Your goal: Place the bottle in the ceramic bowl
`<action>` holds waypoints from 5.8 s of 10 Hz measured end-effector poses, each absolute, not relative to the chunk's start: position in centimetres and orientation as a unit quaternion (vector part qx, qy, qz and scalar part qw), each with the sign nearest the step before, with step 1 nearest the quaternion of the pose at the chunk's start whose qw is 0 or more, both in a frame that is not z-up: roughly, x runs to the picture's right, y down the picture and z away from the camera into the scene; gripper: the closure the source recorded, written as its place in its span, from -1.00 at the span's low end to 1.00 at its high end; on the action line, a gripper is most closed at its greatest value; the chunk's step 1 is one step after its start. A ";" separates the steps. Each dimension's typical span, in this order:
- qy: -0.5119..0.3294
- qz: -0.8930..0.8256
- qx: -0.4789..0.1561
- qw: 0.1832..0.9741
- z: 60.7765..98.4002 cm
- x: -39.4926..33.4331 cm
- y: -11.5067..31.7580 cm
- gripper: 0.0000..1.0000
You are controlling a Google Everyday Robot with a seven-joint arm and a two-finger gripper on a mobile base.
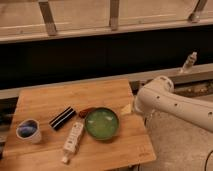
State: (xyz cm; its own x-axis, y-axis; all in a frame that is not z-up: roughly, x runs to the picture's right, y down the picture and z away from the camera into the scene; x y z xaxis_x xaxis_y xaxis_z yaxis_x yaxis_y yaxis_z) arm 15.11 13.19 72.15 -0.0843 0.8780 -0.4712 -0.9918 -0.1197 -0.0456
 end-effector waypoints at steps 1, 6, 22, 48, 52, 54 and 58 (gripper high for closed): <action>0.145 0.722 -0.197 0.647 72.2 15.1 13.2 -0.60; 0.145 0.722 -0.197 0.647 72.2 15.1 13.2 -0.60; 0.093 0.661 -0.221 0.711 70.6 2.8 10.9 -0.60; 0.110 0.549 -0.253 0.789 68.4 -17.2 22.5 -0.60; 0.130 0.545 -0.283 0.779 71.2 -19.5 25.3 -0.60; 0.148 0.549 -0.289 0.770 72.9 -19.5 26.5 -0.60; 0.179 0.554 -0.303 0.754 75.6 -19.2 28.0 -0.60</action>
State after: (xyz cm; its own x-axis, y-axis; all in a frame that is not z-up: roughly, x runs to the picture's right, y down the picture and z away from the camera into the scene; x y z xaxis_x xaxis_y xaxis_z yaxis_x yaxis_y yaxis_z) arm -19.23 28.04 75.63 0.3226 0.7273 -0.6058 -0.9442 0.2023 -0.2600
